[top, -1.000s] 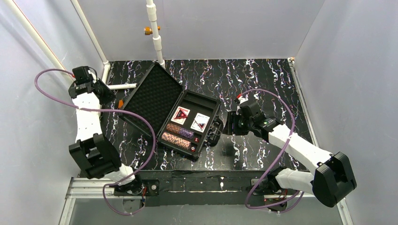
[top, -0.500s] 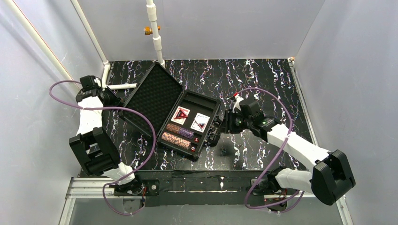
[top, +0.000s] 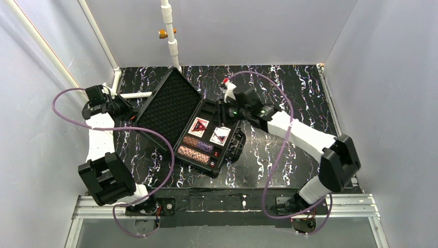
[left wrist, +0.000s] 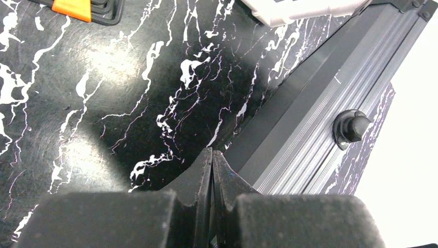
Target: Pack up texas hold em set
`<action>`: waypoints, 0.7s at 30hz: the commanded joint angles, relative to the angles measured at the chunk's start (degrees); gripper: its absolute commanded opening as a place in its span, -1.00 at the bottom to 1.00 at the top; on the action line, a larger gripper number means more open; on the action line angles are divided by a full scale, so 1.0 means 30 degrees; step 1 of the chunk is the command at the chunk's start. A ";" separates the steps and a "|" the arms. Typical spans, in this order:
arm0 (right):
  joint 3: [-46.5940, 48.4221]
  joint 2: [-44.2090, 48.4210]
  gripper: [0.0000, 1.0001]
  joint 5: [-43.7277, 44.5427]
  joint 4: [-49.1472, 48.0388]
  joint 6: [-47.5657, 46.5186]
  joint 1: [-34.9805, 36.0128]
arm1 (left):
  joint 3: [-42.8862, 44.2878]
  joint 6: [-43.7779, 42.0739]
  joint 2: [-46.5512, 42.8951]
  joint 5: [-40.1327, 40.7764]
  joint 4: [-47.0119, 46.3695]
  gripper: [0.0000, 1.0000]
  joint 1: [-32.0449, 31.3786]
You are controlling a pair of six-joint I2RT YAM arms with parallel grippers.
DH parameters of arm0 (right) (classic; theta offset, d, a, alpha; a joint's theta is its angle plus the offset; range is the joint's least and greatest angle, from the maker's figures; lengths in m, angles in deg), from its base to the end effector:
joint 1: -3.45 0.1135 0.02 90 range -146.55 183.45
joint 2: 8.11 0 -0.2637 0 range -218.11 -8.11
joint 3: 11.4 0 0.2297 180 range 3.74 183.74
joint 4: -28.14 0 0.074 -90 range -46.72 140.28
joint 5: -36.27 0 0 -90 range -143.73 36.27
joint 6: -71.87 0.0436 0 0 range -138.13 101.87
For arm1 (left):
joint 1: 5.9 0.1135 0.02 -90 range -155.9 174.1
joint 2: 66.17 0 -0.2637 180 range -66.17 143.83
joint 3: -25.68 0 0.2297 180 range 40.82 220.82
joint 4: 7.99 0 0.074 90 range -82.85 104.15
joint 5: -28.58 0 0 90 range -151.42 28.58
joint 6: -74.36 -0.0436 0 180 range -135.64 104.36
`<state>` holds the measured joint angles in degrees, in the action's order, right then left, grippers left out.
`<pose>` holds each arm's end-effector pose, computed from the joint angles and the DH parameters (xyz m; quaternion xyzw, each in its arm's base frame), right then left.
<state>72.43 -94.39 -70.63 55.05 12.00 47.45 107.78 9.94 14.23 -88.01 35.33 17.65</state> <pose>0.2309 0.2406 0.3101 -0.1767 0.8386 0.4022 0.3220 0.2737 0.0980 0.3053 -0.2834 0.8466 -0.2168 0.3950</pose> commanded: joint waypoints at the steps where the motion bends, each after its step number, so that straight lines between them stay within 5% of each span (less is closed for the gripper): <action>1: 0.4137 -0.2559 -0.22 -0.0179 0.0256 -0.0677 0.1164 | -0.0666 -0.0003 -0.1293 -0.1555 0.0654 -0.96 -0.0639; 12: 1.3158 -0.9546 -0.36 -0.0201 0.2737 -0.0990 0.2619 | -0.0983 -0.0305 -0.1907 -0.2187 0.0650 -0.94 -0.1391; 21: 1.6062 -1.1489 -0.44 -0.0356 0.3221 -0.0672 0.2849 | -0.1185 -0.0392 -0.2571 -0.2672 0.0654 -0.93 -0.2482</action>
<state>115.55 -128.53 -70.70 64.47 10.16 55.72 105.44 9.83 9.88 -91.57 33.21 12.87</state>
